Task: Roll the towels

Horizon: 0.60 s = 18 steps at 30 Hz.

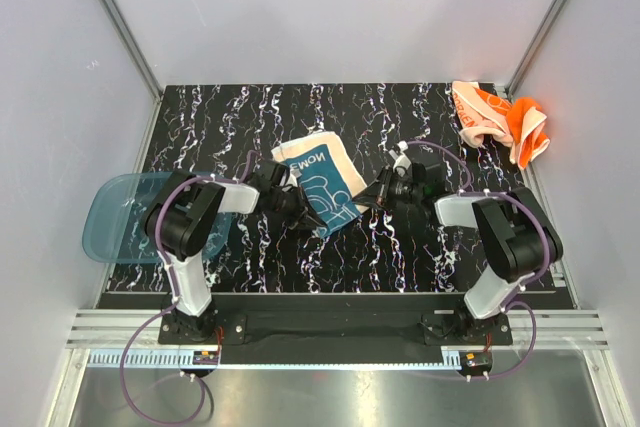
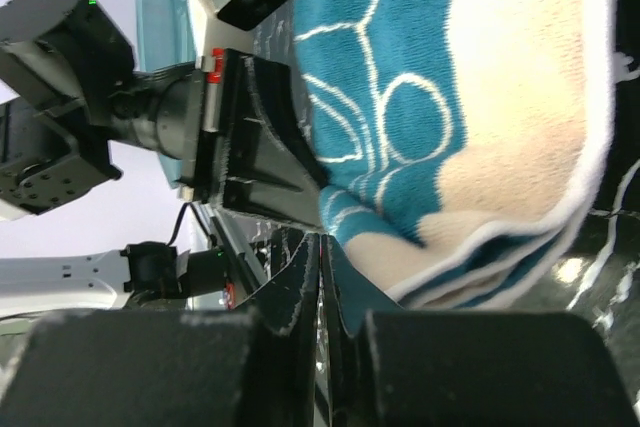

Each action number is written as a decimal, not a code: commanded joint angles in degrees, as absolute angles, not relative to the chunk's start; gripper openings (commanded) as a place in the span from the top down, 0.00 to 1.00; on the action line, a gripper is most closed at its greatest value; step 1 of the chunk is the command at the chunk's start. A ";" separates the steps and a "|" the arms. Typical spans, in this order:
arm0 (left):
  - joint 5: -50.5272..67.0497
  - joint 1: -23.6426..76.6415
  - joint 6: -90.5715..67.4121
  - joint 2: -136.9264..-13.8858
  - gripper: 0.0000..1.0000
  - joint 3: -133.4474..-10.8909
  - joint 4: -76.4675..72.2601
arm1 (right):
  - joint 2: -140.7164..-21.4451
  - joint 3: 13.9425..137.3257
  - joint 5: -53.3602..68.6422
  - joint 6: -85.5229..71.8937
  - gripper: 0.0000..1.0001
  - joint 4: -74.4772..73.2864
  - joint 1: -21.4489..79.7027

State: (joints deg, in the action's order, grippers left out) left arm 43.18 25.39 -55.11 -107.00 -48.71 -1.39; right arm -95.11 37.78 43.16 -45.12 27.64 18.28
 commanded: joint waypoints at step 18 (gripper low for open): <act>42.98 22.94 -53.79 -109.95 1.00 -49.40 1.49 | -118.12 42.45 47.20 -48.51 0.96 51.14 17.40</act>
